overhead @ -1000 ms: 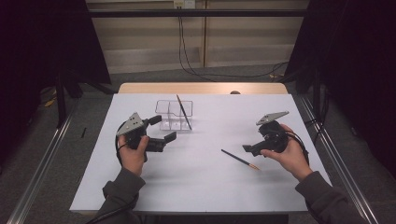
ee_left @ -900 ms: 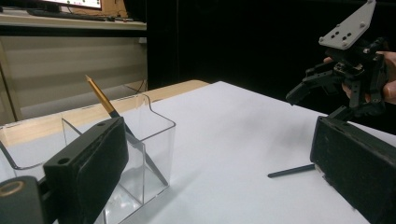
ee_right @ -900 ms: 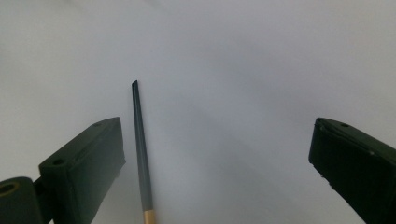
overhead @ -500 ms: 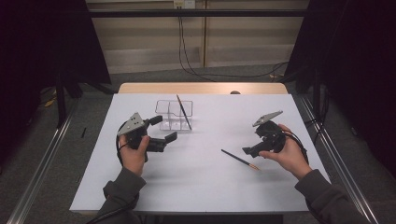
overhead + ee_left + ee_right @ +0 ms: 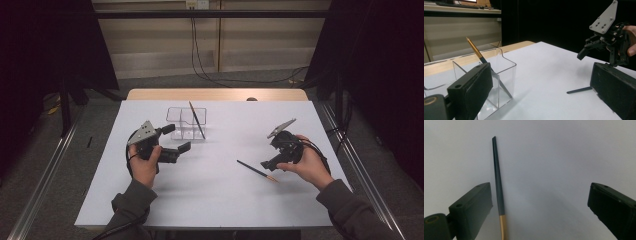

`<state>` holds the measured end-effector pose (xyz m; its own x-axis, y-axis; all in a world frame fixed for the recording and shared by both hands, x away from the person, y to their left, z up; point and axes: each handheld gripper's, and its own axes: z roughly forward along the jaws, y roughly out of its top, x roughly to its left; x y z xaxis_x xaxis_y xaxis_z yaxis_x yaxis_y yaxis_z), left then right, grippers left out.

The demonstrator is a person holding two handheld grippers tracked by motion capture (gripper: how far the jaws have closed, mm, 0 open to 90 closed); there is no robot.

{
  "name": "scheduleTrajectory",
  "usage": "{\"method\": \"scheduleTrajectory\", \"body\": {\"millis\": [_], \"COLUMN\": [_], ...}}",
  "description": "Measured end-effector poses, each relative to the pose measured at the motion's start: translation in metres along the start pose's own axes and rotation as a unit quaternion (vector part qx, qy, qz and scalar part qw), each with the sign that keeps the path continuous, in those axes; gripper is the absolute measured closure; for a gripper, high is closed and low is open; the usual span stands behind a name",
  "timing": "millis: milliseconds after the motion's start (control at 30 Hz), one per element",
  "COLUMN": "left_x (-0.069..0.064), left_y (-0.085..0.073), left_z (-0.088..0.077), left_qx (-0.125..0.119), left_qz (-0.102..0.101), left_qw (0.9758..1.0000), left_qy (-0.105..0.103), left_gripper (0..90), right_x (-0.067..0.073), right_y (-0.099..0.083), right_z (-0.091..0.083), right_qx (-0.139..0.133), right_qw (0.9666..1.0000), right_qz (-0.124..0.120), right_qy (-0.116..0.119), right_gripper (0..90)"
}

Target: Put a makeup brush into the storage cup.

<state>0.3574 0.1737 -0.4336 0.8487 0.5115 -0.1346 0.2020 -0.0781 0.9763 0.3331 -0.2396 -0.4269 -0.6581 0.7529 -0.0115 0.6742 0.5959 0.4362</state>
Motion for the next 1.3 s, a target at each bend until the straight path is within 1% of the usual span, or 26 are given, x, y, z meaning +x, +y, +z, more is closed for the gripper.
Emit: {"method": "scheduleTrajectory", "body": {"millis": [67,100,133,167,233,267,300,367,400,500,533,567,600,700,767,867,933,1000,1033,1100,1133,1167,1200,1233,1267,1300], "left_x": [0.0,0.0,0.001,0.001,0.001,0.001,0.001,0.001,0.001,0.0,0.0,0.001,0.0,0.0,0.001,0.0,0.0,-0.001,-0.001,-0.001,-0.001,0.0,0.0,0.0,-0.001,-0.001], "left_y": [-0.001,-0.001,0.0,-0.001,-0.001,-0.001,-0.001,-0.001,-0.001,-0.002,-0.002,-0.001,-0.002,-0.002,-0.002,-0.002,-0.002,-0.001,-0.001,-0.001,-0.001,-0.001,-0.001,-0.002,-0.002,-0.002], "left_z": [0.0,-0.001,-0.001,-0.001,-0.002,-0.002,-0.002,-0.002,-0.003,-0.003,-0.003,-0.003,-0.003,-0.002,-0.001,0.0,0.0,0.001,0.0,0.001,0.001,0.001,0.001,0.002,0.002,0.003], "left_qx": [-0.004,-0.003,-0.001,-0.003,-0.004,-0.005,-0.004,-0.002,0.001,0.001,0.002,0.004,-0.001,0.0,0.001,0.003,0.001,0.003,0.007,0.007,0.007,0.009,0.01,0.003,0.005,0.007], "left_qz": [-0.004,-0.007,-0.003,0.0,-0.004,-0.006,-0.003,-0.001,-0.004,-0.003,-0.003,0.0,-0.004,-0.003,-0.002,-0.002,0.0,0.002,0.007,0.006,0.006,0.006,0.008,0.005,0.004,0.002], "left_qw": [1.0,1.0,1.0,1.0,1.0,1.0,1.0,1.0,1.0,1.0,1.0,1.0,1.0,1.0,1.0,1.0,1.0,1.0,1.0,1.0,1.0,0.9999,0.9999,1.0,1.0,1.0], "left_qy": [0.002,-0.004,-0.004,-0.002,0.005,0.003,0.003,0.0,-0.002,0.005,-0.004,-0.004,0.001,0.004,-0.004,0.002,-0.004,0.001,-0.001,-0.002,0.0,-0.007,-0.007,-0.004,-0.001,-0.001], "left_gripper": [4.1,4.1,4.1,4.1,4.1,4.1,4.1,4.1,4.1,4.1,4.1,4.1,4.1,4.1,4.1,4.1,4.1,4.1,4.1,4.1,4.1,4.1,4.1,4.1,4.1,4.1], "right_x": [-0.001,-0.001,0.0,0.0,0.0,0.0,0.001,0.001,0.001,0.002,0.002,0.002,0.002,0.003,0.003,0.004,0.006,0.007,0.008,0.01,0.011,0.012,0.012,0.013,0.012,0.013], "right_y": [0.001,0.001,0.002,0.002,0.004,0.004,0.005,0.006,0.006,0.005,0.004,0.004,0.004,0.003,0.002,0.001,0.0,0.0,0.0,0.0,0.001,0.001,0.001,0.001,0.001,0.0], "right_z": [0.002,0.003,0.003,0.003,0.004,0.004,0.004,0.005,0.004,0.005,0.006,0.006,0.007,0.008,0.009,0.011,0.011,0.012,0.012,0.012,0.012,0.012,0.012,0.013,0.013,0.013], "right_qx": [0.006,0.01,0.014,0.022,0.027,0.032,0.034,0.035,0.036,0.042,0.042,0.044,0.044,0.047,0.046,0.054,0.057,0.057,0.06,0.058,0.063,0.066,0.067,0.071,0.073,0.076], "right_qw": [1.0,0.9999,0.9999,0.9997,0.9995,0.9993,0.9993,0.999,0.999,0.9986,0.9986,0.9984,0.9983,0.9979,0.9975,0.9966,0.9963,0.9957,0.9958,0.9953,0.9951,0.9951,0.9943,0.994,0.9933,0.9937], "right_qz": [-0.005,-0.006,-0.005,-0.006,-0.016,-0.016,-0.015,-0.026,-0.024,-0.031,-0.033,-0.035,-0.039,-0.043,-0.051,-0.062,-0.062,-0.071,-0.068,-0.073,-0.071,-0.069,-0.078,-0.077,-0.081,-0.073], "right_qy": [-0.001,-0.001,0.0,0.005,0.004,0.005,0.005,0.004,0.005,0.005,0.006,0.007,0.005,0.01,0.015,0.009,0.015,0.017,0.016,0.024,0.027,0.026,0.029,0.035,0.039,0.039], "right_gripper": [7.1,8.3,9.7,11.3,12.6,14.2,15.7,17.5,19.5,23.4,24.9,26.3,27.5,32.4,36.3,39.3,41.5,42.0,42.8,45.3,45.5,46.1,46.4,46.6,47.4,47.7]}}
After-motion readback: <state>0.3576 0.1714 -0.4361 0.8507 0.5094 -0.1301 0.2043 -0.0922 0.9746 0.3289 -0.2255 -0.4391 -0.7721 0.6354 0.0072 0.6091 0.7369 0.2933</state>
